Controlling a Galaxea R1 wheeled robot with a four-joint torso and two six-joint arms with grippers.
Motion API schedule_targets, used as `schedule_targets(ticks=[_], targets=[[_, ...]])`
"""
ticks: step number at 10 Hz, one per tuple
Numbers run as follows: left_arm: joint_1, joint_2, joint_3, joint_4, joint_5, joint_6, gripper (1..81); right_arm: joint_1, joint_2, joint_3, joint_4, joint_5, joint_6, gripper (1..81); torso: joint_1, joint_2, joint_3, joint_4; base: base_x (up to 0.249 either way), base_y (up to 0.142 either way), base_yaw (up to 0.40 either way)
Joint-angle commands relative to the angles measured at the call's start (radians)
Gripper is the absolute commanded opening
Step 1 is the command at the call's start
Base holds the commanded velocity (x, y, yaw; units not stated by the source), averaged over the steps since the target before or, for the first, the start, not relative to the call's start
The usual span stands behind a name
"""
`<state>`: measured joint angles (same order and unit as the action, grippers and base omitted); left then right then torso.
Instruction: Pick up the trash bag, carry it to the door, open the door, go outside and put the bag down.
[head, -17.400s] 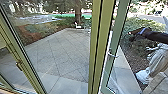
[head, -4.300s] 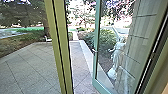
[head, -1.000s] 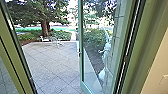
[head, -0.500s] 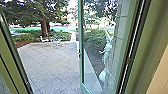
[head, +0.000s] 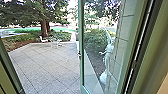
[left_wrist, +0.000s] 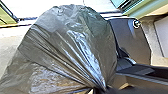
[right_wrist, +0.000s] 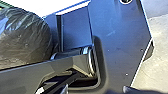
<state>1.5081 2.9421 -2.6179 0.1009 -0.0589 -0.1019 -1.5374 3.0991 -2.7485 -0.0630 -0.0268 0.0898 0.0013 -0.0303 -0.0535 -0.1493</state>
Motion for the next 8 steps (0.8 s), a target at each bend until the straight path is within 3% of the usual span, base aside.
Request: schedule_targets(ticks=[1, 8], targets=[[-0.051, -0.006, 0.004, -0.003, 0.045, 0.004, 1.0, 0.050, 0.008, 0.007, 0.002, -0.060, -0.005, 81.1, 0.000, 0.000, 0.000, 0.000, 0.141, 0.000, 0.000], [-0.051, -0.004, 0.004, -0.003, 0.045, -0.001, 1.0, 0.045, 0.005, 0.014, 0.002, -0.058, -0.005, 81.1, 0.000, 0.000, 0.000, 0.000, 0.142, 0.000, 0.000]])
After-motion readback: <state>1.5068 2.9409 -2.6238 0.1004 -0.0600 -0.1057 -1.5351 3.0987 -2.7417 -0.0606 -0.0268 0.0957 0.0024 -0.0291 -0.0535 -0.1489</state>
